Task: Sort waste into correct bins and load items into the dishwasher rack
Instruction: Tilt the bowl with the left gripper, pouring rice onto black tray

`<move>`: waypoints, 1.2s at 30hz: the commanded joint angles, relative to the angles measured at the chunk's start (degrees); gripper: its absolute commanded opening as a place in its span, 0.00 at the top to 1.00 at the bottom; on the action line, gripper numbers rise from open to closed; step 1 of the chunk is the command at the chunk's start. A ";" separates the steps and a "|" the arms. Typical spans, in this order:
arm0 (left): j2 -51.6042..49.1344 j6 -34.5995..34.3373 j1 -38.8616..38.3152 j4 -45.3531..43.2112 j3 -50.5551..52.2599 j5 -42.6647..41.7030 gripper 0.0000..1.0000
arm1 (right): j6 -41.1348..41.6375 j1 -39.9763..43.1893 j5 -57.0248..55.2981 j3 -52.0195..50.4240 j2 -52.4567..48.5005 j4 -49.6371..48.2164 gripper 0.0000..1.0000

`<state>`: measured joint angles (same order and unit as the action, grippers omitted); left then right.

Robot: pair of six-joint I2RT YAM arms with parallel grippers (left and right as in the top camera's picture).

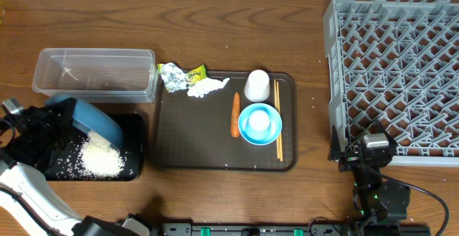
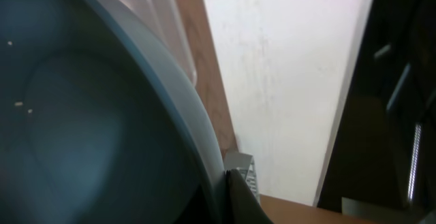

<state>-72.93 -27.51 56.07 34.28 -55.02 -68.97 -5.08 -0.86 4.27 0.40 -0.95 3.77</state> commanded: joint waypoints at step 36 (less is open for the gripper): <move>-0.11 -0.61 2.25 1.49 -0.70 -12.96 0.94 | -0.74 0.48 -0.20 -0.09 0.48 0.24 0.01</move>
<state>-73.30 -28.56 58.08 35.05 -55.00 -78.37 -5.08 -0.86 4.27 0.38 -0.95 3.77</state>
